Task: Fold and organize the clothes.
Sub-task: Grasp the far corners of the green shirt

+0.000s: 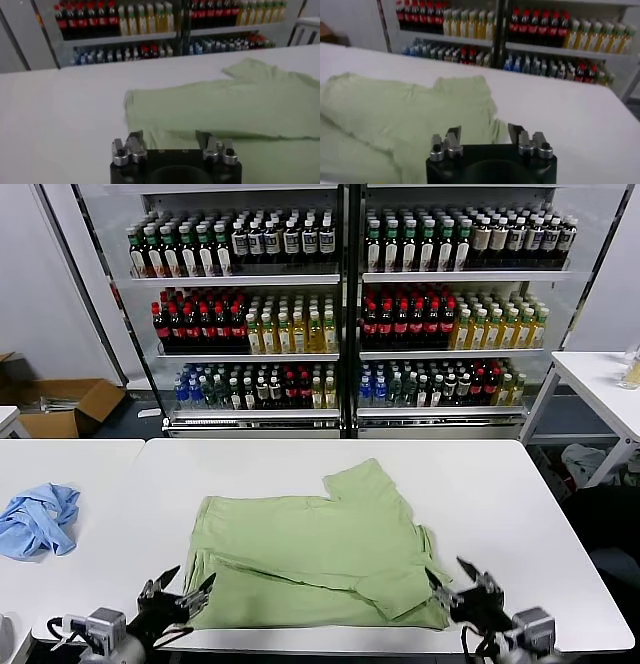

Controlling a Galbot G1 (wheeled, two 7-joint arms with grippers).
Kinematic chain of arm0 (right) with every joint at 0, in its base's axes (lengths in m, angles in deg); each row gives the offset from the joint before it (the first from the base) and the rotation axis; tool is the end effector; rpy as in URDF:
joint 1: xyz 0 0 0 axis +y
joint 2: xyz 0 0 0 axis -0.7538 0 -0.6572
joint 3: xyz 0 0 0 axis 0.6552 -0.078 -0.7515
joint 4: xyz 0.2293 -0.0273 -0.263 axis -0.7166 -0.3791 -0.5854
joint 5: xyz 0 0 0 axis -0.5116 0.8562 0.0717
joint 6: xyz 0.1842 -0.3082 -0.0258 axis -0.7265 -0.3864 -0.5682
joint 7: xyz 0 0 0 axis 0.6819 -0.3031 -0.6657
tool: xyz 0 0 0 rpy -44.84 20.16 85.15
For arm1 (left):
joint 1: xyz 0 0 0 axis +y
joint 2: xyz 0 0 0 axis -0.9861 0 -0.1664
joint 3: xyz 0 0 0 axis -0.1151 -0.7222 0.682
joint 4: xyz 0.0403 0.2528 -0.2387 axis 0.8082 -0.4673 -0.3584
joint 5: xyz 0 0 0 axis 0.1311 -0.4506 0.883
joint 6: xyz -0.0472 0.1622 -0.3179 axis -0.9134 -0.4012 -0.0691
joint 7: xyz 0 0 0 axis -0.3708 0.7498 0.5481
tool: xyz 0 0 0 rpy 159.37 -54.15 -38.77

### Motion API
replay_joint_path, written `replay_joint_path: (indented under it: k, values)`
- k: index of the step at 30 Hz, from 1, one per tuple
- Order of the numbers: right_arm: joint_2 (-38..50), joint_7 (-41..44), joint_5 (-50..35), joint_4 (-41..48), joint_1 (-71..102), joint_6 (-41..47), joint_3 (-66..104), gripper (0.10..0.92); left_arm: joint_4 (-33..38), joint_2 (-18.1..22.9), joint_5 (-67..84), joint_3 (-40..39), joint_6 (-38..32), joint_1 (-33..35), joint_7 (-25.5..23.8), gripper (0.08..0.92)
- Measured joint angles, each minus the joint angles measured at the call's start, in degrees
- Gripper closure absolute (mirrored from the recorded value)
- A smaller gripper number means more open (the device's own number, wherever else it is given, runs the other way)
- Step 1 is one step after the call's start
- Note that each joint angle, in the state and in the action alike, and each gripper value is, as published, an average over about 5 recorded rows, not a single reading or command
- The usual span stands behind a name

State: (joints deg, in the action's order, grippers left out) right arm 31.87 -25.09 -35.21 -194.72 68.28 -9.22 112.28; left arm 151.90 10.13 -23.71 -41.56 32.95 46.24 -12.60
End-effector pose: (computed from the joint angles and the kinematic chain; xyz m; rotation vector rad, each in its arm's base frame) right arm 0.1980 -0.0649 -0.2014 0.2863 -2.7165 0.1362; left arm 0.1750 0.1002 -0.2390 -0.2585 -2.6188 -0.0861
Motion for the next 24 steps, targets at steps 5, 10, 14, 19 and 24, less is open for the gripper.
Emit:
replay_joint_path:
  k: [5, 10, 14, 19, 24]
  values:
    - [-1.19, -0.55, -1.35, 7.03, -11.17, 0.49, -5.0, 0.204, -4.85, -0.49, 1.33, -1.49, -1.21, -6.52, -1.82, 0.181]
    - [-3.5, -1.43, -2.06, 15.39, -22.4, 0.77, -10.58, 0.203, -10.5, -1.4, 2.28, -3.31, -2.47, -13.76, -3.28, 0.177]
    - [-6.3, -2.19, -2.3, 22.78, -30.73, 0.93, -14.97, 0.203, -15.74, -1.99, 3.05, -5.59, -3.75, -19.81, -4.7, 0.177]
    - [-10.47, -2.13, -1.56, 32.5, -40.13, 1.04, -19.64, 0.203, -22.89, -2.72, 3.83, -8.82, -4.61, -27.19, -6.94, 0.177]
    - [-14.91, -2.04, -0.4, 42.38, -47.83, 1.08, -22.16, 0.203, -30.02, -3.02, 4.17, -12.01, -4.96, -33.55, -9.14, 0.177]
